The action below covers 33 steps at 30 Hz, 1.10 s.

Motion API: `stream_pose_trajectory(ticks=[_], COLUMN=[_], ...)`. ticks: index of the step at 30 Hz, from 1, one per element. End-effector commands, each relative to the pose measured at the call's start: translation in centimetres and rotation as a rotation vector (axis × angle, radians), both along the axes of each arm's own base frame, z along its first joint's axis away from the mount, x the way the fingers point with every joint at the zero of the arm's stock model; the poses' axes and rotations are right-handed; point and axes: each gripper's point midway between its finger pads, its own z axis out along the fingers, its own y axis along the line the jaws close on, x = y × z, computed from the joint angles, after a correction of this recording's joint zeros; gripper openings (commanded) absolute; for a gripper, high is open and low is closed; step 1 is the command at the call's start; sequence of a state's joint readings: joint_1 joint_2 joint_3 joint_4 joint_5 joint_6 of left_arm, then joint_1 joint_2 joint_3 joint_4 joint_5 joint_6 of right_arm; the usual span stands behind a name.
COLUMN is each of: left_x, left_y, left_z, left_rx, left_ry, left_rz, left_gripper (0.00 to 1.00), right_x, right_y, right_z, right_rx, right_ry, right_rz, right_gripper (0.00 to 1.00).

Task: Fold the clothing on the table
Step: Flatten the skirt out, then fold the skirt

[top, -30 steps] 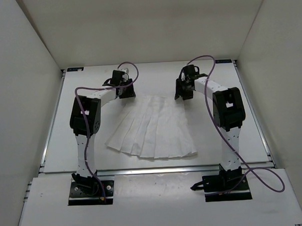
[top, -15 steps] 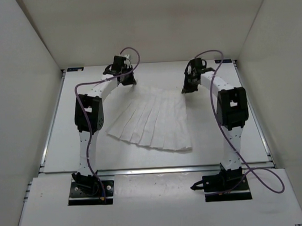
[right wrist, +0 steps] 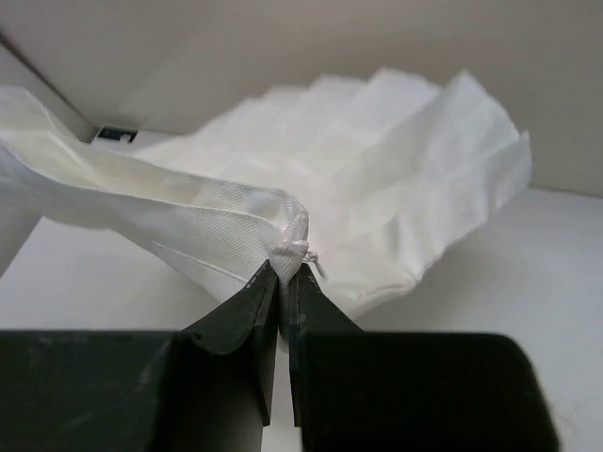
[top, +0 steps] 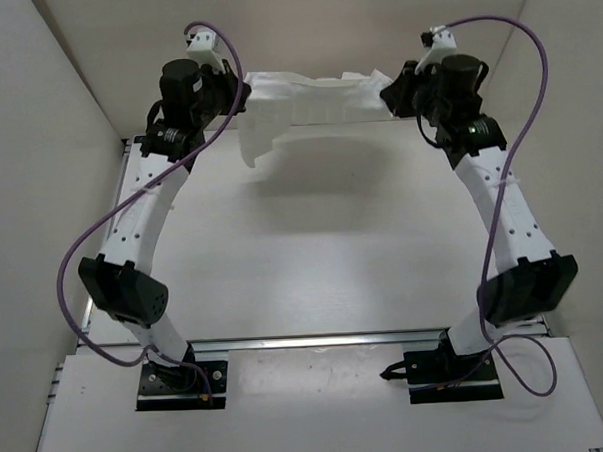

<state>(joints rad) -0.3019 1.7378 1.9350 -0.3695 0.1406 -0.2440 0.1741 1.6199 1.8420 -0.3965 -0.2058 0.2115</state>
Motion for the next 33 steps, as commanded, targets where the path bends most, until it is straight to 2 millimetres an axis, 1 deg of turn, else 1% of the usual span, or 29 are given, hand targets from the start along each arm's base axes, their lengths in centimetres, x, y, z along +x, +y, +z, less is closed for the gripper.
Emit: stream_pose_trajectory(ticks=[1, 2, 3, 4, 5, 6, 7, 8, 9, 10, 11, 12, 13, 15, 16, 17, 18, 19, 20, 21, 22, 25, 26, 27, 28, 29, 31, 32, 33], left_x=[-3.1, -4.2, -6.2, -8.7, -11.0, -12.5, -15.2, -17.3, -19.4, -21.6, -22.4, -22.8, -23.0, -21.9, -21.2, -20.3, -19.8, -19.2, -18.3, -17.6, -16.9, -14.3, -13.2, -12.3, -11.8, -10.7, -10.0, -9.1, -8.6], left_y=[-1.3, -2.2, -2.3, -2.5, -2.4, -2.8, -3.0, -3.3, -2.6, -2.7, -2.8, -2.1, -1.6, 0.7, 1.0, 1.6, 1.9, 1.9, 1.9, 1.3, 1.0, -0.7, -1.4, -2.1, -2.5, -2.8, -3.7, -3.9, -4.1], left_z=[-7.4, -8.5, -10.9, -13.3, -16.0, -17.3, -19.3, -20.5, -21.5, -22.7, -22.5, -22.7, -23.2, -24.5, -25.3, -26.1, -26.6, -27.5, -27.7, -28.0, -27.8, -27.0, -26.6, -25.6, -26.5, -26.2, -25.7, -25.4, -25.6], left_rx=[0.130, 0.150, 0.181, 0.203, 0.213, 0.205, 0.217, 0.210, 0.189, 0.195, 0.160, 0.121, 0.097, 0.071, 0.090, 0.103, 0.118, 0.147, 0.148, 0.145, 0.155, 0.193, 0.206, 0.197, 0.220, 0.221, 0.227, 0.219, 0.220], left_ry=[0.123, 0.133, 0.170, 0.214, 0.266, 0.306, 0.354, 0.415, 0.463, 0.483, 0.489, 0.489, 0.490, 0.535, 0.549, 0.567, 0.574, 0.588, 0.596, 0.601, 0.581, 0.513, 0.488, 0.465, 0.484, 0.486, 0.476, 0.456, 0.462], left_rz=[-0.018, -0.020, -0.030, -0.036, -0.044, -0.055, -0.082, -0.087, -0.069, -0.092, -0.091, -0.068, -0.062, 0.005, 0.016, 0.039, 0.041, 0.037, 0.044, 0.022, 0.014, -0.015, -0.031, -0.038, -0.052, -0.045, -0.061, -0.057, -0.055], left_gripper=[0.00, 0.00, 0.00, 0.00, 0.00, 0.00, 0.00, 0.00, 0.00, 0.00, 0.00, 0.00, 0.00, 0.00, 0.00, 0.00, 0.00, 0.00, 0.00, 0.00, 0.00, 0.00, 0.00, 0.00, 0.00, 0.00, 0.00, 0.00, 0.00], right_x=[-1.7, -3.8, -5.9, -7.0, -9.2, -11.5, -13.0, -14.7, -16.2, -17.3, -17.8, -17.9, -17.9, -17.0, -16.4, -16.0, -15.5, -15.0, -14.6, -14.2, -13.8, -13.2, -13.2, -13.1, -13.3, -13.6, -13.9, -14.1, -13.4], right_y=[0.1, 0.0, -0.3, -0.1, 0.3, 0.6, 1.3, 1.8, 1.8, 2.4, 3.0, 3.0, 2.8, 1.1, 1.3, 0.7, 0.8, 0.7, 0.7, 0.3, 0.3, -0.6, -0.7, -1.2, -1.5, -1.6, -2.0, -2.1, -2.5], right_z=[-10.0, -12.3, -15.0, -16.0, -18.2, -20.2, -19.8, -22.0, -22.1, -22.2, -22.3, -21.8, -22.2, -24.1, -24.8, -26.2, -26.2, -27.1, -28.2, -28.3, -28.9, -29.4, -29.4, -29.6, -29.8, -29.9, -30.1, -30.3, -29.8], right_rx=[-0.047, -0.038, -0.036, -0.030, -0.020, -0.010, -0.006, -0.018, -0.015, -0.028, -0.010, 0.012, 0.023, 0.016, 0.011, 0.006, -0.001, -0.010, -0.019, -0.017, -0.014, 0.032, 0.031, 0.033, 0.035, 0.046, 0.050, 0.044, 0.042], right_ry=[0.155, 0.190, 0.243, 0.262, 0.306, 0.361, 0.346, 0.406, 0.420, 0.421, 0.434, 0.416, 0.426, 0.468, 0.483, 0.521, 0.508, 0.532, 0.561, 0.557, 0.581, 0.579, 0.567, 0.571, 0.581, 0.592, 0.603, 0.613, 0.583], right_rz=[0.023, 0.022, 0.015, 0.029, 0.049, 0.058, 0.082, 0.082, 0.070, 0.079, 0.095, 0.100, 0.108, 0.074, 0.094, 0.084, 0.100, 0.100, 0.092, 0.070, 0.064, 0.026, 0.019, -0.005, -0.014, -0.008, -0.007, -0.010, -0.019], right_gripper=[0.00, 0.00, 0.00, 0.00, 0.00, 0.00, 0.00, 0.00, 0.00, 0.00, 0.00, 0.00, 0.00, 0.00, 0.00, 0.00, 0.01, 0.00, 0.00, 0.01, 0.00, 0.00, 0.00, 0.00, 0.00, 0.00, 0.00, 0.01, 0.00])
